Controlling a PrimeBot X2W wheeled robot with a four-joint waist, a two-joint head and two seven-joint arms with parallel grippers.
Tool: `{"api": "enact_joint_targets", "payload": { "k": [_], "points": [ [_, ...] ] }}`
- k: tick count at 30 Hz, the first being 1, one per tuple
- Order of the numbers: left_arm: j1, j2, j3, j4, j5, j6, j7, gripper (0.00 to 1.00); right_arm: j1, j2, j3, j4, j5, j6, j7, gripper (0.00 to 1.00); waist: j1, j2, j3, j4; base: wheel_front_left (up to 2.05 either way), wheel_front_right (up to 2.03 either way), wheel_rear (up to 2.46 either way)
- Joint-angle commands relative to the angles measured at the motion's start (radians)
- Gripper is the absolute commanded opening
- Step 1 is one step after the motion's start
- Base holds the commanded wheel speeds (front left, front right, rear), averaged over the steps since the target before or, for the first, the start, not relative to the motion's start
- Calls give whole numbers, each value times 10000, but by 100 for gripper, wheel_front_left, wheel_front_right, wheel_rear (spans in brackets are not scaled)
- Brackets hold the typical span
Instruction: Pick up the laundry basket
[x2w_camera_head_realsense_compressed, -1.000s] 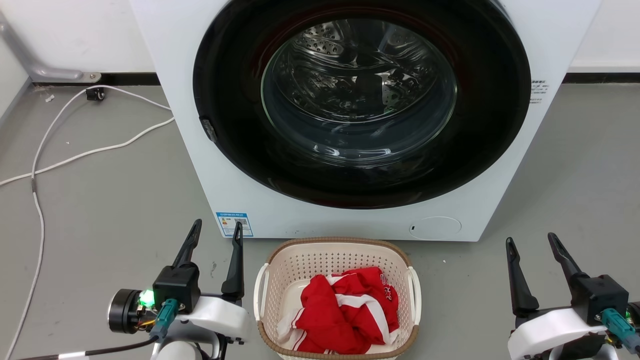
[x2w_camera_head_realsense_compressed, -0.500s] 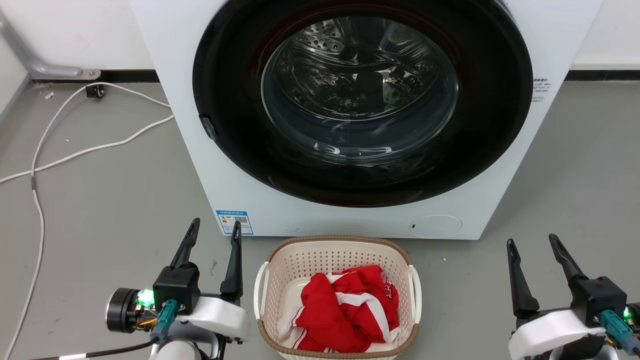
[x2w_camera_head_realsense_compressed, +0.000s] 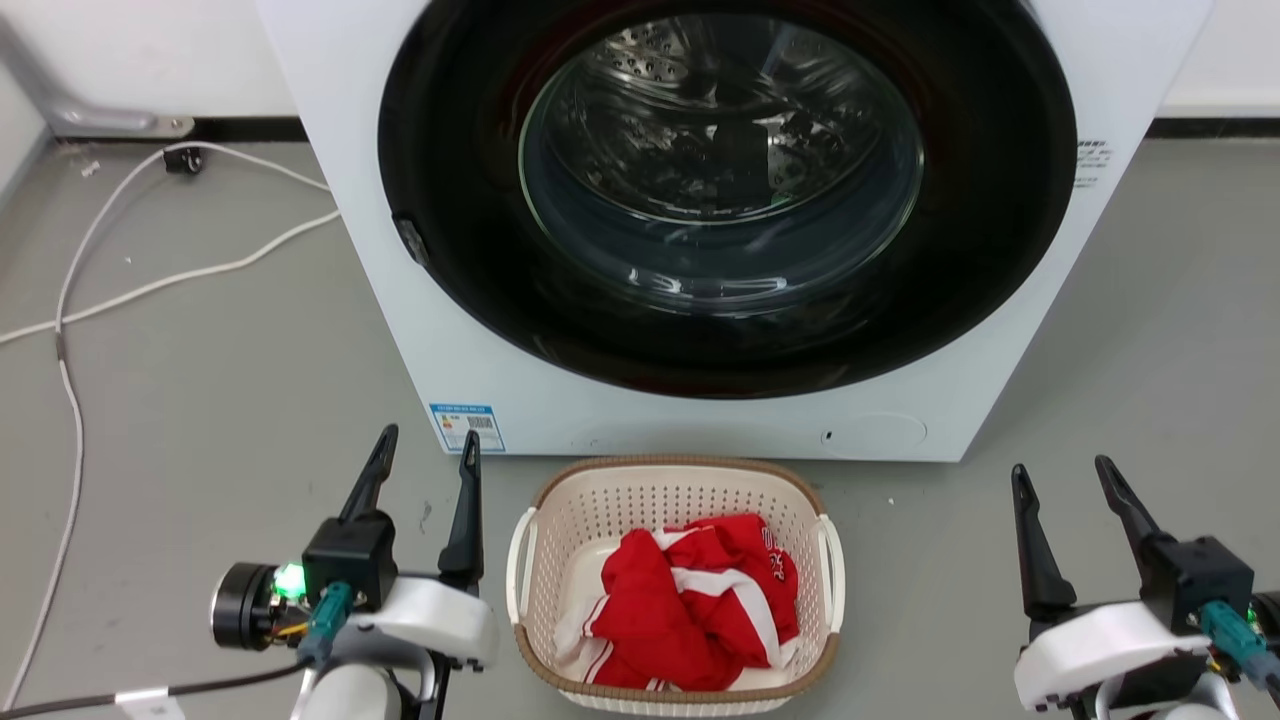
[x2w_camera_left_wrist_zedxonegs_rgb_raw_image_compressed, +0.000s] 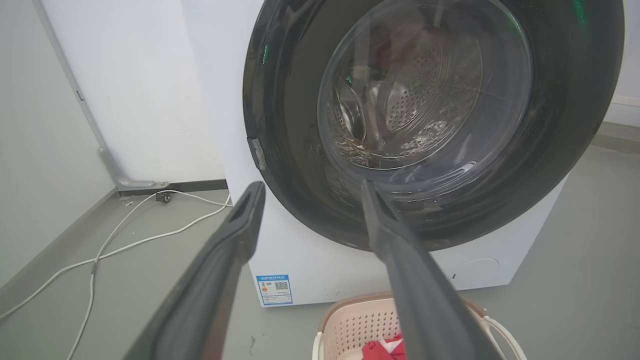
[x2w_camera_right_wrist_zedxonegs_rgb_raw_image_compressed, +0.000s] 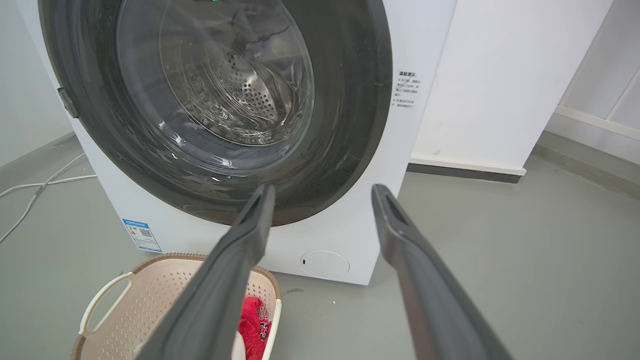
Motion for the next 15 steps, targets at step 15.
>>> {"api": "enact_joint_targets", "payload": {
  "k": [15],
  "points": [
    [-2792, 259, 164, 2831, -705, -700, 367, 100, -2156, 33, 333, 1972, 302, -7, 1633, 100, 0, 0, 2166, -180, 0, 0, 0]
  ]
}}
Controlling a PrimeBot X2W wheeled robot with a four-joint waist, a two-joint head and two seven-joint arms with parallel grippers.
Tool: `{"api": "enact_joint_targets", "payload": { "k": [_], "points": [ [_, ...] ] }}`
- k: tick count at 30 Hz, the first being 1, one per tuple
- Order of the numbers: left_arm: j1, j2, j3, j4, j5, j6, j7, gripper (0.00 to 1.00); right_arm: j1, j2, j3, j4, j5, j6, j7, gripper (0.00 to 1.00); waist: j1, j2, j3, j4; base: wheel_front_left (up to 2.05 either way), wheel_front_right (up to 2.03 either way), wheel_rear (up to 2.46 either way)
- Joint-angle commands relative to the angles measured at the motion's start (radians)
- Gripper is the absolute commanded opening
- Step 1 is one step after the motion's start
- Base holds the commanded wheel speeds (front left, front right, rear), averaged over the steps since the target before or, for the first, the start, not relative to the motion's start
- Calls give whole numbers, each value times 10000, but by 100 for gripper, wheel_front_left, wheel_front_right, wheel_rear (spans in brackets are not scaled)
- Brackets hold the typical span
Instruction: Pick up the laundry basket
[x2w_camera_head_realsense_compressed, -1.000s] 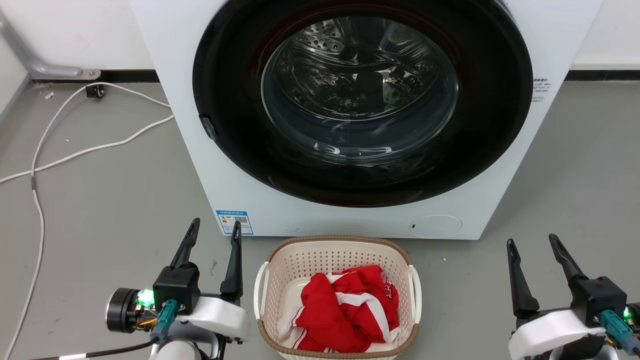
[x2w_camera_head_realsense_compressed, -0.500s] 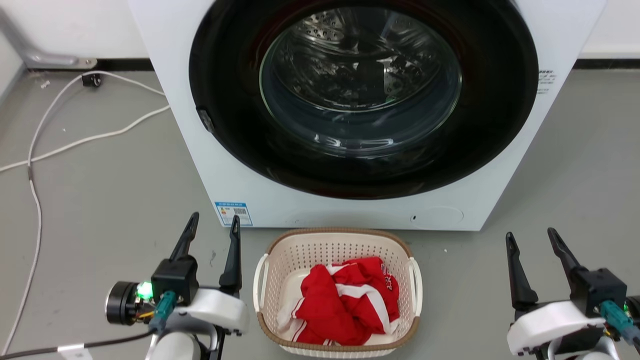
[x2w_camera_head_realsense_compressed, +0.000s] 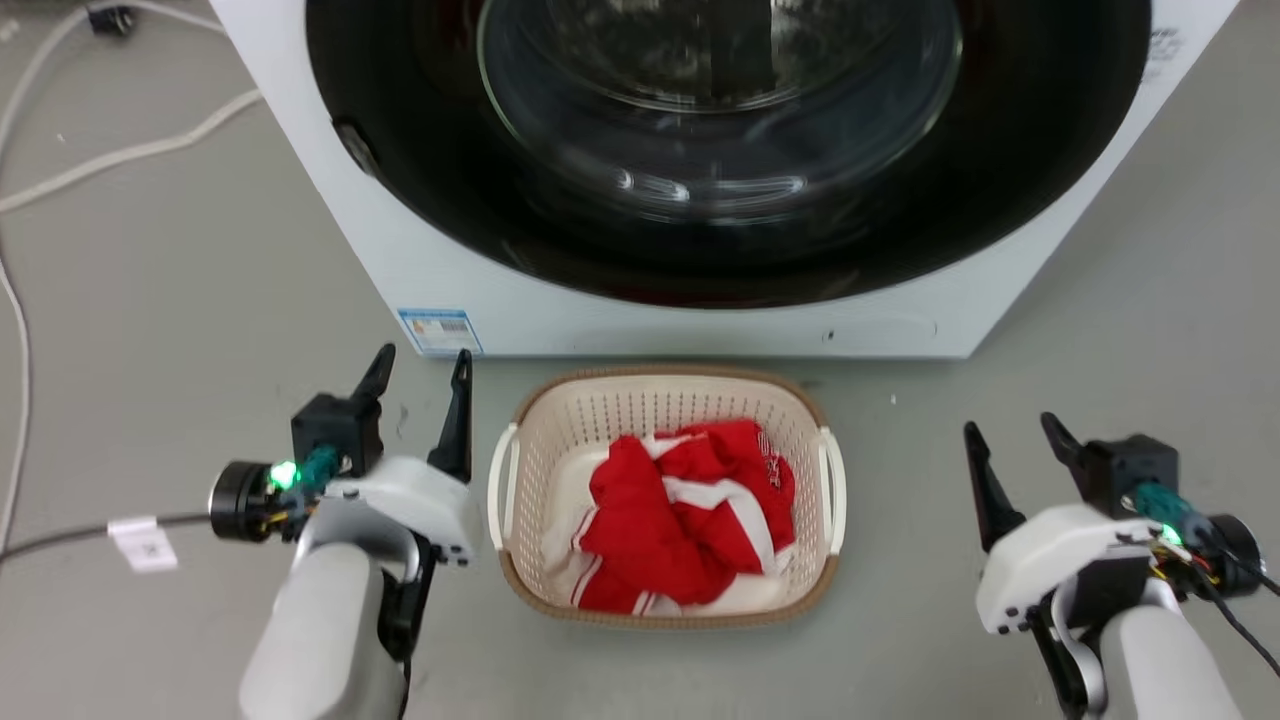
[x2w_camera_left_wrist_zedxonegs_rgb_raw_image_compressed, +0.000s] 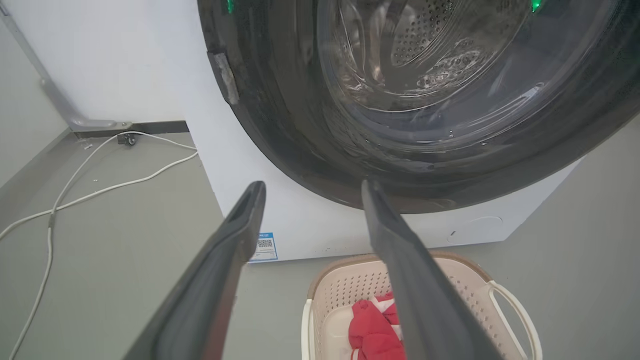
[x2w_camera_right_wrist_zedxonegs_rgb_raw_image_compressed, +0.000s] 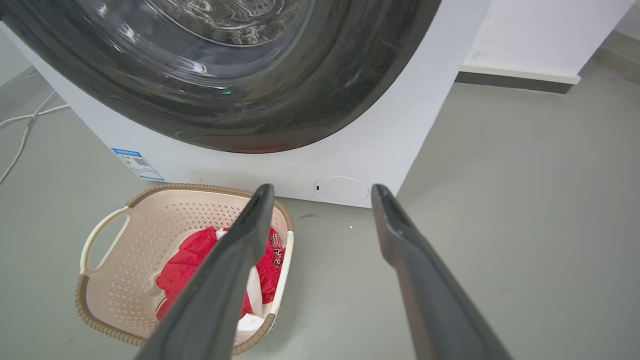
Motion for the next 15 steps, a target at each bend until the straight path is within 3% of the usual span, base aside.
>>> {"api": "enact_joint_targets", "payload": {
  "k": [1, 15],
  "points": [
    [-433, 89, -34, 400, -137, -116, 132, 100, -371, 31, 112, 291, -5, -7, 184, 100, 0, 0, 626, -58, 0, 0, 0],
    [-3486, 777, -454, 4108, -1080, -635, 2190, 100, -3447, 26, 1285, 3409, 800, -7, 1517, 100, 0, 0, 2868, -395, 0, 0, 0]
  ]
}}
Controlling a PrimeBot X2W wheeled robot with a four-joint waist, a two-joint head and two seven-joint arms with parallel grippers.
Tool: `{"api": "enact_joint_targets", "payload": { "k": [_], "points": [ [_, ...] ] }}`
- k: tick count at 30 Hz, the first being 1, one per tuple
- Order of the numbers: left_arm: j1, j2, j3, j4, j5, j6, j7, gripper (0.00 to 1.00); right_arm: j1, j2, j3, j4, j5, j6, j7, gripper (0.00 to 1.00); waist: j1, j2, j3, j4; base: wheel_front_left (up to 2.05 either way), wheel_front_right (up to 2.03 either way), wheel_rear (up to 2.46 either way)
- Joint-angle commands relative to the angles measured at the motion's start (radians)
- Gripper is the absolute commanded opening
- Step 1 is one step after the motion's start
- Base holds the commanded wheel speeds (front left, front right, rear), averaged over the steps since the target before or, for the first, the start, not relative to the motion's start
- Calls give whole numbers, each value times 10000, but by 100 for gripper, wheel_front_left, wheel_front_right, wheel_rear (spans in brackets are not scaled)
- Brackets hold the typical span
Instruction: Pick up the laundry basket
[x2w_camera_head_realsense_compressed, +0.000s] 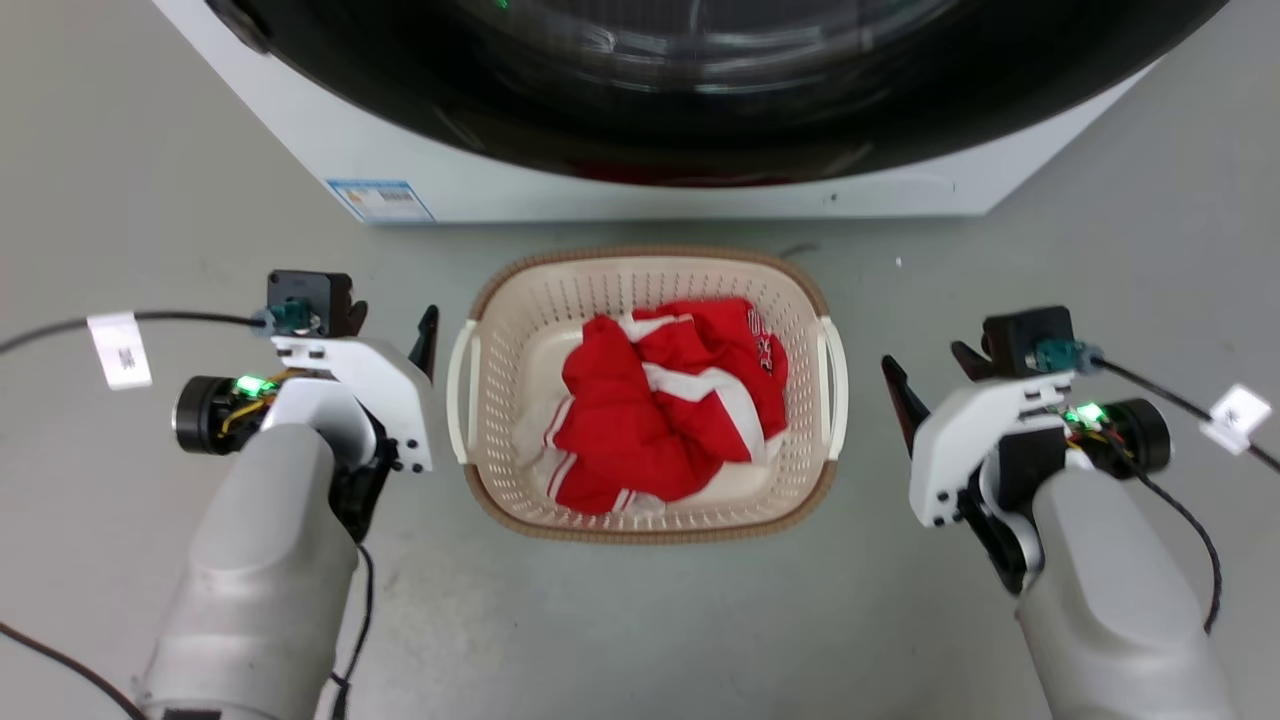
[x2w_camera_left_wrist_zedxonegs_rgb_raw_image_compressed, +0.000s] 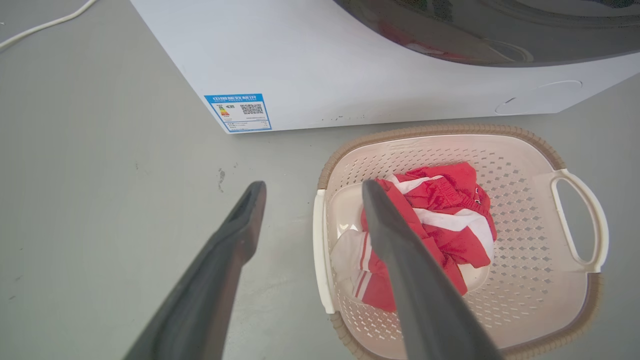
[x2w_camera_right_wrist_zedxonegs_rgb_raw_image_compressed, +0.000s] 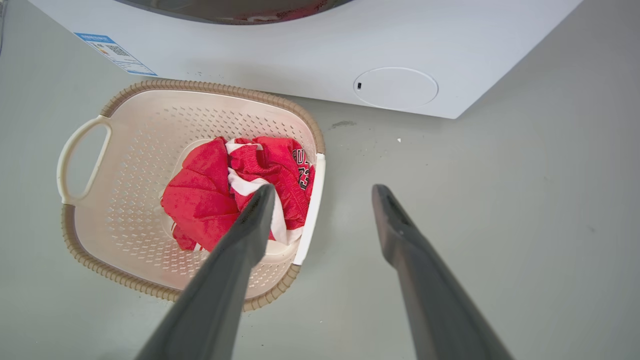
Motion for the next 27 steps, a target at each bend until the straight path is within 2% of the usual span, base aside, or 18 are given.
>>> {"api": "enact_joint_targets", "payload": {
  "k": [1, 13, 21, 27],
  "points": [
    [-393, 167, -175, 477, -126, -36, 274, 100, -552, 20, 203, 506, 189, -7, 147, 100, -2, 0, 605, -176, 0, 0, 0],
    [-1829, 748, -2067, 1891, -1604, -44, 1648, 100, -2718, 17, 1582, 3413, 1429, -7, 644, 100, -2, 0, 2007, -391, 0, 0, 0],
    [-2626, 972, -2888, 2332, -2363, -47, 2199, 100, -3975, 17, 2636, 4405, 2345, -7, 589, 100, -2, 0, 3029, -432, 0, 0, 0],
    [-2995, 1030, -3297, 2542, -2681, -46, 2166, 100, -4581, 14, 3193, 4819, 2951, -7, 495, 100, -2, 0, 3484, -418, 0, 0, 0]
  ]
}}
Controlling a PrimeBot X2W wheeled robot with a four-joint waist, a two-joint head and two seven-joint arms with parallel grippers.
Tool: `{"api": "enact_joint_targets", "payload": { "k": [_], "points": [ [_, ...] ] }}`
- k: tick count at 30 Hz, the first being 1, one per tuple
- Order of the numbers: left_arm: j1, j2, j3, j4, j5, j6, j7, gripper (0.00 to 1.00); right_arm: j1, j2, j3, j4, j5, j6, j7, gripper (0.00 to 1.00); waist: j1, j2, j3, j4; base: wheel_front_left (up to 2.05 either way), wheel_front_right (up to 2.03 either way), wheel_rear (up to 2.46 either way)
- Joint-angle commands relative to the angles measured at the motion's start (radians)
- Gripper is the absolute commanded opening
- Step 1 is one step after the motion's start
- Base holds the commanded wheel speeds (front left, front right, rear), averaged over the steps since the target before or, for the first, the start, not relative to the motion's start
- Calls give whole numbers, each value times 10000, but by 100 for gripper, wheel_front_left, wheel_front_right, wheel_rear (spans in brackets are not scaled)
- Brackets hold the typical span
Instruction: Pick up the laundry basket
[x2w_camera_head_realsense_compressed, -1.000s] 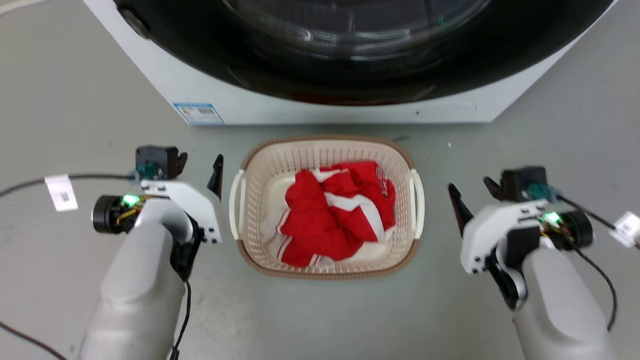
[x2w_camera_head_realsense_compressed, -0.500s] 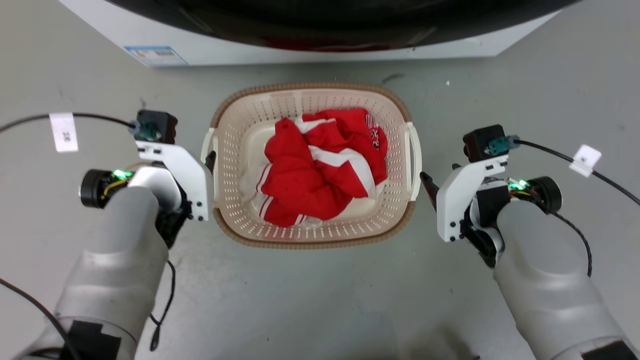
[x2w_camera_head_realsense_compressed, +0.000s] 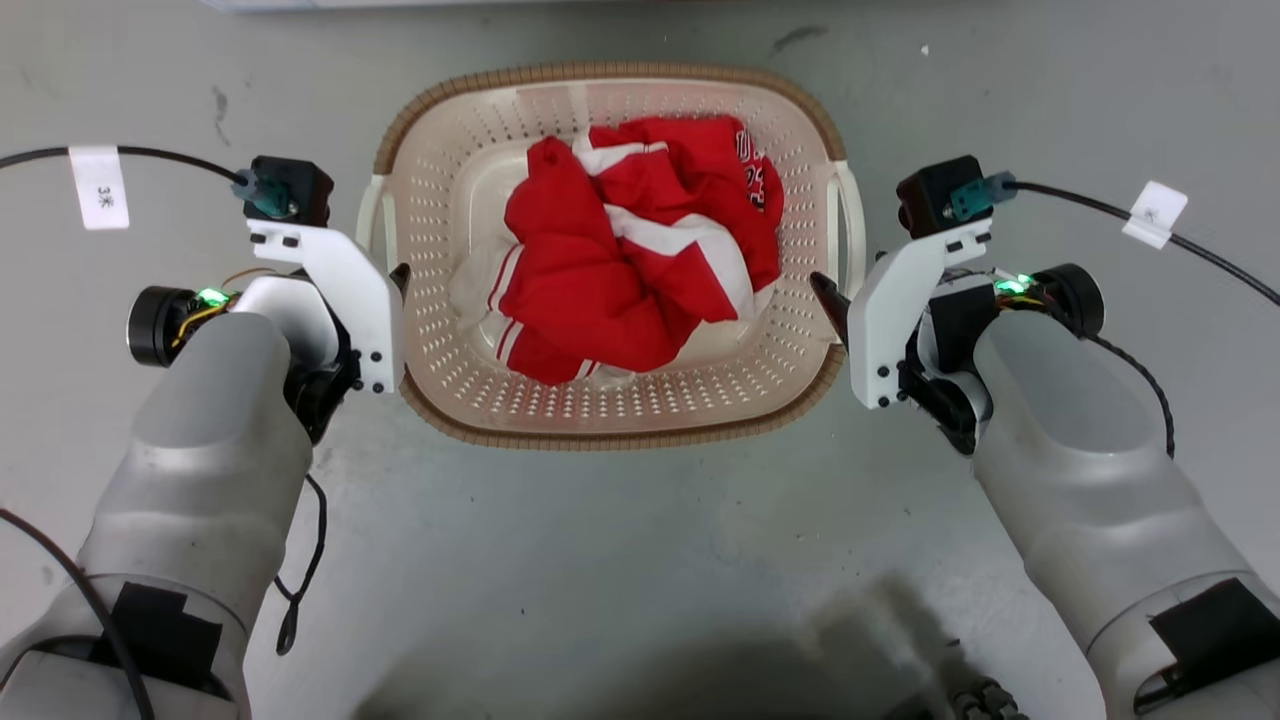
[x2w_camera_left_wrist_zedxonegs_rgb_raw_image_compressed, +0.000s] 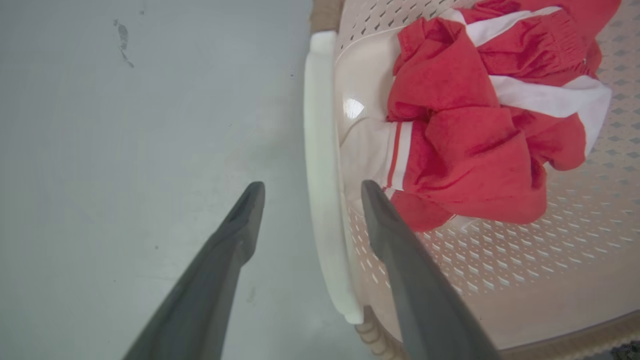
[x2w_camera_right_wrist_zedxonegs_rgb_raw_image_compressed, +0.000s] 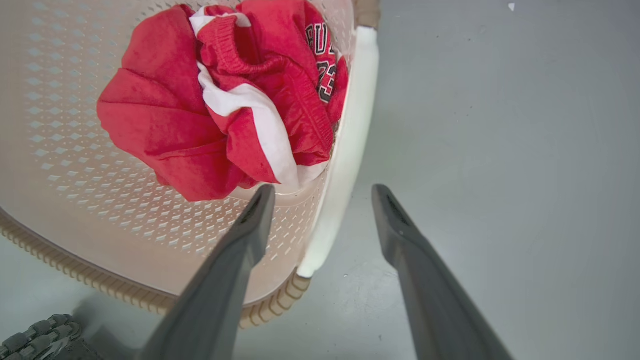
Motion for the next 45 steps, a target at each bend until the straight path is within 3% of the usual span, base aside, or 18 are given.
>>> {"api": "enact_joint_targets", "payload": {
  "k": [1, 11, 21, 22, 23, 24, 25, 26, 35, 45],
  "points": [
    [-198, 28, -116, 71, -86, 17, -33, 100, -240, 17, 146, 118, 187, -7, 3, 100, -1, 0, 221, 16, 0, 0, 0],
    [-747, -24, -776, 413, -744, 16, 290, 100, -903, 17, 987, 870, 1349, -7, 206, 100, -1, 0, 858, 200, 0, 0, 0],
    [-1161, 46, -1384, 359, -1556, 16, 1031, 100, -1584, 17, 1333, 1561, 1773, -7, 57, 99, -1, 0, 1136, 174, 0, 0, 0],
    [-1191, 26, -1404, 372, -1679, 16, 1135, 100, -1638, 12, 1303, 1619, 1824, -7, -17, 49, -1, 0, 1128, 182, 0, 0, 0],
    [-1201, -20, -1444, 372, -1800, 16, 1265, 89, -1670, 15, 1330, 1658, 1839, -7, -64, 18, -1, 0, 1118, 192, 0, 0, 0],
    [-1213, -43, -1477, 365, -1919, 16, 1369, 39, -1687, 17, 1375, 1684, 1872, -7, -106, 0, -1, 0, 1114, 202, 0, 0, 0],
    [-1228, -42, -1526, 343, -2001, 16, 1436, 13, -1688, 17, 1396, 1725, 1930, -7, -100, 0, -1, 0, 1115, 212, 0, 0, 0],
    [-1213, -62, -1584, 310, -2109, 16, 1534, 0, -1688, 17, 1419, 1753, 1990, -7, -87, 0, -1, 0, 1115, 216, 0, 0, 0],
    [-866, -95, -2033, 205, -2971, 17, 2203, 0, -1464, 12, 1716, 1926, 2318, 7, 5, 0, -1, 0, 596, 243, 0, 0, 0],
    [-288, -332, -2512, 213, -3977, 11, 3569, 0, -920, 34, 2173, 1996, 2964, 9, 1122, 0, -1, 0, -1076, 221, 0, 0, 0]
  ]
}}
